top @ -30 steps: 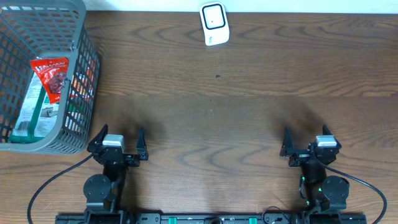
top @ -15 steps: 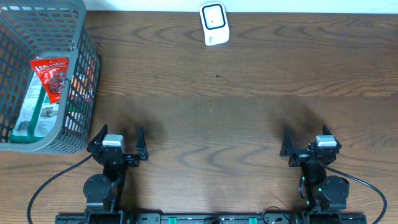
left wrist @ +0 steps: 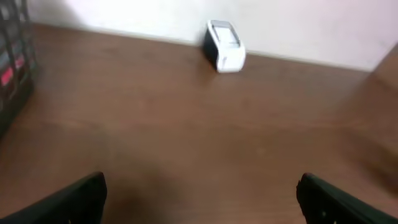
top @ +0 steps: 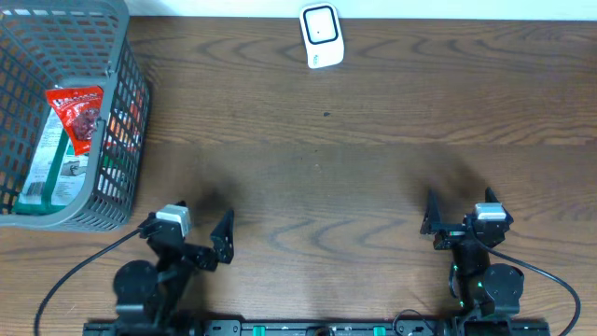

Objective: Scan the item barcode
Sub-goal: 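Move the left gripper over the basket toward the green-lidded jar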

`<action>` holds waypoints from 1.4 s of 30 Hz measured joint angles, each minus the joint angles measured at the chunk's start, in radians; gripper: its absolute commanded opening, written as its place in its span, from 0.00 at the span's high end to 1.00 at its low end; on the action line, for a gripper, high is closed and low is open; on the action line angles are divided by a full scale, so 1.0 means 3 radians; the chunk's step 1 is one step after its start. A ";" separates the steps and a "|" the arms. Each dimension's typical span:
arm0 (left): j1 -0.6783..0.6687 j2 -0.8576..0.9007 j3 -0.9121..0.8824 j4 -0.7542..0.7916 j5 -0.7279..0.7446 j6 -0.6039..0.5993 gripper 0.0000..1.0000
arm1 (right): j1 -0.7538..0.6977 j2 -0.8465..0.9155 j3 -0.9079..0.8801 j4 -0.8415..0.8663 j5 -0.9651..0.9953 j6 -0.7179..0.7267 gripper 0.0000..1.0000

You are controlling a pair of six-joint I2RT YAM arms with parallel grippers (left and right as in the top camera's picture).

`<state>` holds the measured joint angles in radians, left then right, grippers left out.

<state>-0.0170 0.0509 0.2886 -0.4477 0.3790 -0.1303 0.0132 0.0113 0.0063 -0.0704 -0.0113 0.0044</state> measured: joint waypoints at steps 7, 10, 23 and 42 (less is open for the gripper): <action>0.0000 0.0927 0.1742 -0.0927 0.0126 0.0010 0.02 | 0.0001 0.0004 0.0000 0.0004 0.0001 0.0008 0.01; 0.0000 0.1797 0.2964 -0.1605 0.0142 0.0178 0.02 | 0.0001 0.0010 0.0000 0.0003 0.0001 0.0008 0.01; 0.0004 0.4607 0.5978 -0.2997 -0.0032 0.0727 0.04 | 0.0001 0.0295 0.0001 -0.0001 0.0000 0.0008 0.01; 0.1893 0.5299 0.5904 -0.2880 -0.0902 0.0169 0.00 | 0.0001 0.0320 0.0001 0.0104 -0.0001 0.0557 0.01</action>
<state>0.5510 1.6405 2.0598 -1.3117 0.1085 -0.0795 0.0135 0.1074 0.0067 -0.0391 -0.0116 0.1715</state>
